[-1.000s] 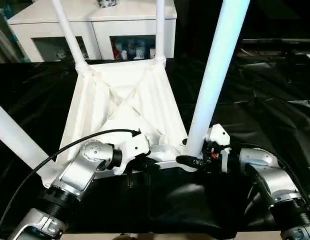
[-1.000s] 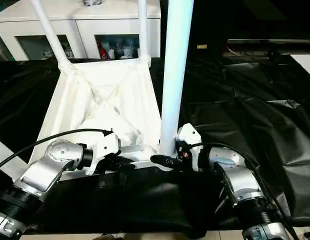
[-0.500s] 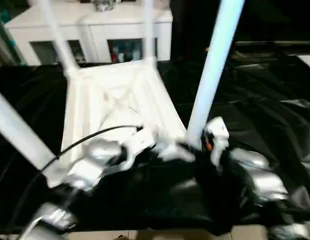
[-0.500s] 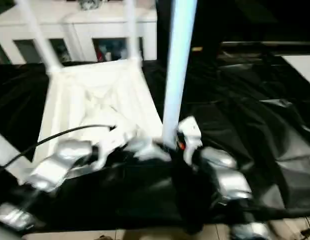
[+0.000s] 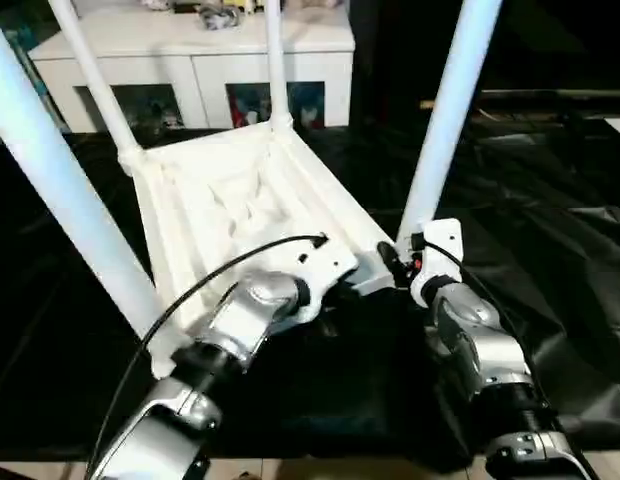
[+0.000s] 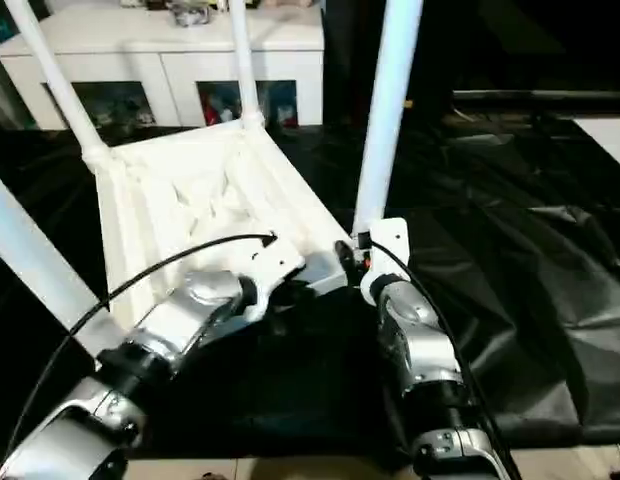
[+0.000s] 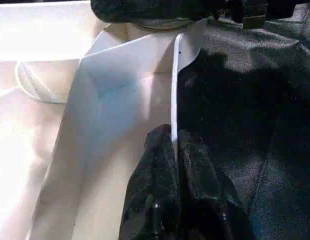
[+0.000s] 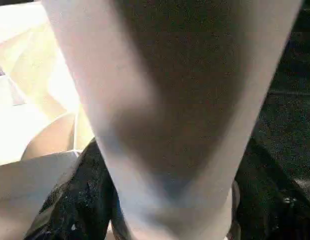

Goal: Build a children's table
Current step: Rotate leg to tighten

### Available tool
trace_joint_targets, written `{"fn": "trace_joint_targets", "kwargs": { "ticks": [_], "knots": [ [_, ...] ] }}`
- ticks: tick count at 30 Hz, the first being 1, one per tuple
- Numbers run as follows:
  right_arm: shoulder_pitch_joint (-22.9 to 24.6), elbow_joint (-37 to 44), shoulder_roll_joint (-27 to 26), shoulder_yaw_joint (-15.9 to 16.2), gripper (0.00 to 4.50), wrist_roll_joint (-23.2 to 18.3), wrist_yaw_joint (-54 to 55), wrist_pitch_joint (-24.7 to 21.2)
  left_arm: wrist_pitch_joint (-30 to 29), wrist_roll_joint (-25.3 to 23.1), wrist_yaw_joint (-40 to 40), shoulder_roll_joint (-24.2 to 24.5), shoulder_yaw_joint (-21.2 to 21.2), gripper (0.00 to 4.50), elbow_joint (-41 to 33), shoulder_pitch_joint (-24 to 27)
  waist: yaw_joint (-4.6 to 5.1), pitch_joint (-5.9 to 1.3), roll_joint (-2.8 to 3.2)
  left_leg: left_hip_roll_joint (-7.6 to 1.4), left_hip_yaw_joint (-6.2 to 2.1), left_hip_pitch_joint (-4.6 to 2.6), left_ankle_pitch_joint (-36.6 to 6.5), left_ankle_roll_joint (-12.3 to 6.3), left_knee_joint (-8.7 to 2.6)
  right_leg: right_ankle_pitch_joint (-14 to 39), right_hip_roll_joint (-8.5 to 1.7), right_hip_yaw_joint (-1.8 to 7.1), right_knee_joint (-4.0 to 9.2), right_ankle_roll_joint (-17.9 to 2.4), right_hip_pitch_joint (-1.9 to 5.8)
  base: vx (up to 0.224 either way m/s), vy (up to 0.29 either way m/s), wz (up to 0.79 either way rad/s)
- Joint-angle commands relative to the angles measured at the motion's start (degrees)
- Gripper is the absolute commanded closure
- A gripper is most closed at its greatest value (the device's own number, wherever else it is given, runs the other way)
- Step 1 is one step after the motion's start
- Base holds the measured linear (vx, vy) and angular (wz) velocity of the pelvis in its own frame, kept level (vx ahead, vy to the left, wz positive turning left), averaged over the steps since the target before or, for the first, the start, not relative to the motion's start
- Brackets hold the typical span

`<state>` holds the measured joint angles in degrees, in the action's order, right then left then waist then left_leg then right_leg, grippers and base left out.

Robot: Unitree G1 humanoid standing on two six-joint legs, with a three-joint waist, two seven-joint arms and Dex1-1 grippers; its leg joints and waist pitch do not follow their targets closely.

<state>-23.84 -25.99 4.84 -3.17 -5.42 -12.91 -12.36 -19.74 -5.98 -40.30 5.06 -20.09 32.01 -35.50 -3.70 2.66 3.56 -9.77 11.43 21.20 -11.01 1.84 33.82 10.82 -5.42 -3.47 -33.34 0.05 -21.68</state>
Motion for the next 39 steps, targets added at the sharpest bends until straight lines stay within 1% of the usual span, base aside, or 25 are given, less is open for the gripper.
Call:
{"fn": "trace_joint_targets", "kwargs": {
  "ticks": [1,2,4,5,6,7,8,9,10,11,12,15,17,18,20,21,23,24,25,28,30,34,35,37,39],
  "knots": [
    [2.0,1.7,-2.3,4.0,1.49,-2.7,-6.6,0.0,0.7,-1.3,6.6,0.4,1.8,4.50,3.3,-0.4,0.19,-2.48,-1.25,-3.13,-1.95,-1.08,-17.5,-0.98,-5.14,22.1,-3.64,2.39,5.04,-8.3,0.73,0.000,0.000,0.00],
    [2.1,3.4,0.5,5.2,1.14,-3.6,-12.4,1.5,1.6,-0.8,3.4,1.8,1.5,4.50,1.9,0.2,-0.08,-2.53,-1.28,-3.11,-1.87,-1.08,-17.1,-1.57,-5.02,22.6,-3.74,2.36,5.19,-8.3,0.88,0.000,0.000,0.00],
    [2.2,4.3,2.7,5.9,1.11,-4.5,-16.8,1.5,1.5,0.3,0.7,2.5,1.6,4.50,0.6,1.0,-0.25,-2.63,-1.37,-3.19,-1.85,-0.74,-15.5,-2.19,-4.93,21.2,-3.81,2.42,4.96,-8.4,1.13,0.000,0.000,0.00],
    [2.3,4.9,3.8,6.1,0.92,-5.0,-19.1,1.0,1.3,1.0,-0.8,2.9,1.8,4.50,-0.2,1.5,-0.07,-2.62,-1.36,-3.19,-1.95,-0.11,-13.2,-3.08,-5.02,19.0,-3.70,2.17,4.55,-9.0,1.50,0.000,0.000,0.00],
    [2.3,4.9,3.8,6.1,0.92,-5.0,-19.1,1.0,1.3,1.0,-0.8,2.9,1.8,4.50,-0.2,1.5,0.16,-2.68,-1.45,-3.12,-1.96,0.07,-12.8,-3.27,-4.95,18.6,-3.73,2.09,4.49,-9.2,1.70,0.000,0.000,0.00],
    [2.7,6.5,8.0,7.9,0.79,-5.4,-26.1,0.4,3.2,1.9,-5.6,4.9,1.0,4.50,-2.3,3.1,0.24,-2.65,-1.35,-3.11,-2.07,0.31,-12.3,-3.42,-4.94,18.3,-3.77,2.03,4.38,-9.2,1.90,0.000,0.000,0.00],
    [3.1,7.3,10.2,8.9,0.79,-5.2,-29.4,0.6,2.9,2.0,-7.2,5.9,0.7,4.50,-3.1,3.8,0.26,-2.83,-1.43,-3.22,-2.11,0.27,-11.6,-4.03,-4.76,17.3,-3.71,1.91,4.31,-9.6,1.99,0.000,0.000,0.00],
    [3.3,7.6,12.0,9.4,0.79,-5.0,-31.6,1.2,4.0,2.3,-9.0,6.9,0.4,4.50,-3.8,4.4,0.23,-2.77,-1.37,-3.34,-1.85,-0.11,-11.4,-4.63,-4.58,16.2,-3.65,2.11,4.31,-10.3,1.56,0.000,0.000,0.00],
    [3.3,7.7,12.6,9.5,0.79,-4.9,-32.4,1.4,4.6,2.4,-9.7,7.3,0.2,4.50,-4.0,4.6,0.29,-2.83,-1.38,-3.28,-1.87,-0.06,-10.9,-4.87,-4.52,15.6,-3.68,2.10,4.19,-10.8,1.67,0.000,0.000,0.00],
    [3.6,8.4,15.3,9.8,0.79,-5.0,-36.5,1.8,5.9,2.9,-12.7,9.3,-0.4,4.50,-5.2,5.6,0.26,-2.89,-1.06,-3.24,-1.75,-0.07,-9.7,-5.41,-4.38,14.2,-3.65,2.07,4.03,-11.7,1.63,0.000,0.000,0.00],
    [3.7,8.5,15.4,9.8,0.79,-5.0,-36.7,1.8,6.0,2.9,-12.8,9.4,-0.4,4.50,-5.3,5.7,0.35,-2.92,-1.21,-3.24,-1.74,0.03,-9.2,-5.69,-4.33,13.4,-3.56,2.04,3.94,-12.0,1.74,0.000,0.000,0.00],
    [4.1,9.5,18.3,10.4,0.79,-5.6,-41.4,2.3,7.6,4.7,-18.7,12.7,-1.1,4.50,-8.3,7.5,0.26,-2.91,-1.04,-3.48,-1.72,-0.02,-8.0,-6.33,-4.33,10.4,-3.42,1.96,3.44,-13.5,1.72,0.000,0.000,0.00],
    [4.3,9.8,18.9,10.6,0.79,-5.9,-43.5,2.5,7.7,5.7,-21.0,14.5,-1.2,4.50,-9.8,8.3,0.22,-2.96,-0.85,-3.68,-1.65,-0.29,-8.4,-6.40,-4.33,9.5,-3.31,1.98,3.26,-14.3,1.52,0.000,0.000,0.00],
    [4.5,9.9,19.1,10.8,0.79,-6.1,-44.6,2.6,7.8,6.1,-22.4,15.7,-1.2,4.50,-10.5,8.6,0.16,-2.98,-1.01,-3.70,-1.60,-0.23,-8.2,-6.35,-4.33,8.7,-3.26,1.98,3.07,-14.7,1.58,0.000,0.000,0.00],
    [4.6,10.3,19.6,11.3,0.79,-6.8,-45.5,2.3,8.2,6.2,-23.5,16.3,-1.0,4.50,-11.3,9.0,0.01,-3.02,-0.71,-3.85,-1.62,-0.49,-8.4,-6.06,-4.35,7.8,-3.24,1.99,2.90,-15.2,1.42,0.000,0.000,0.00],
    [4.7,10.5,19.7,11.7,0.79,-6.9,-46.0,2.2,8.0,6.3,-23.9,16.7,-0.7,4.50,-11.6,9.2,-0.06,-3.13,-0.97,-3.90,-1.51,-0.64,-8.0,-5.99,-4.27,6.3,-3.14,2.04,2.72,-15.5,1.38,0.000,0.000,0.00],
    [4.8,10.6,19.9,12.5,0.79,-6.7,-47.3,2.2,7.8,6.5,-24.6,17.4,-0.3,4.50,-12.1,9.4,-0.12,-3.23,-0.97,-3.86,-1.53,-0.44,-6.1,-6.32,-4.09,3.2,-3.20,2.03,2.20,-16.1,1.50,0.000,0.000,0.00],
    [4.8,10.5,20.0,13.0,0.79,-6.4,-47.9,2.5,7.8,6.5,-24.7,17.7,-0.1,4.50,-12.1,9.5,-0.11,-3.24,-1.19,-3.82,-1.46,-0.43,-5.9,-6.51,-4.03,2.7,-3.21,2.05,2.18,-16.2,1.49,0.000,0.000,0.00],
    [4.8,10.5,20.0,13.0,0.79,-6.4,-47.9,2.5,7.8,6.5,-24.7,17.7,-0.1,4.50,-12.1,9.5,-0.16,-3.28,-1.12,-3.80,-1.48,-0.37,-5.7,-6.62,-3.97,2.3,-3.30,2.05,2.08,-16.4,1.55,0.000,0.000,0.00],
    [4.8,9.9,20.4,14.3,0.79,-5.4,-49.7,3.1,7.9,6.5,-24.6,18.2,0.2,4.50,-12.2,9.6,-0.21,-3.22,-1.61,-3.63,-1.34,-0.12,-5.7,-6.96,-3.75,3.0,-3.47,2.16,2.16,-16.2,1.59,0.000,0.000,0.00],
    [4.6,9.7,20.7,14.4,0.79,-5.2,-50.2,3.3,7.8,6.8,-24.6,18.5,0.2,4.50,-12.3,9.7,-0.26,-3.11,-1.54,-3.63,-1.36,-0.09,-6.1,-6.80,-3.75,4.2,-3.53,2.20,2.24,-16.0,1.52,0.000,0.000,0.00],
    [4.4,9.2,20.9,14.3,0.79,-5.1,-50.5,3.5,7.8,6.9,-24.8,18.7,0.2,4.50,-12.5,9.8,-0.26,-2.98,-1.70,-3.66,-1.39,-0.08,-7.3,-6.08,-3.80,6.3,-3.52,2.27,2.31,-15.6,1.47,0.000,0.000,0.00],
    [4.2,8.7,21.1,14.2,1.03,-5.0,-50.4,3.6,7.7,6.9,-25.0,18.7,0.3,4.50,-12.6,9.9,-0.26,-2.97,-1.63,-3.69,-1.41,-0.16,-7.3,-5.94,-3.81,6.6,-3.45,2.27,2.34,-15.5,1.39,0.000,0.000,0.00],
    [4.1,8.5,21.1,14.2,1.12,-5.0,-50.4,3.5,7.7,6.9,-25.0,18.8,0.3,4.50,-12.7,9.9,-0.23,-3.02,-1.68,-3.66,-1.40,-0.17,-7.0,-5.94,-3.75,6.0,-3.42,2.28,2.26,-15.6,1.41,0.000,0.000,0.00],
    [4.1,8.3,21.1,14.2,1.35,-5.1,-50.4,3.5,7.6,6.9,-25.0,18.8,0.3,4.50,-12.7,10.0,-0.25,-3.06,-1.61,-3.67,-1.40,-0.19,-6.5,-6.15,-3.71,5.2,-3.37,2.25,2.15,-15.8,1.40,0.000,0.000,0.00]
  ]
}}
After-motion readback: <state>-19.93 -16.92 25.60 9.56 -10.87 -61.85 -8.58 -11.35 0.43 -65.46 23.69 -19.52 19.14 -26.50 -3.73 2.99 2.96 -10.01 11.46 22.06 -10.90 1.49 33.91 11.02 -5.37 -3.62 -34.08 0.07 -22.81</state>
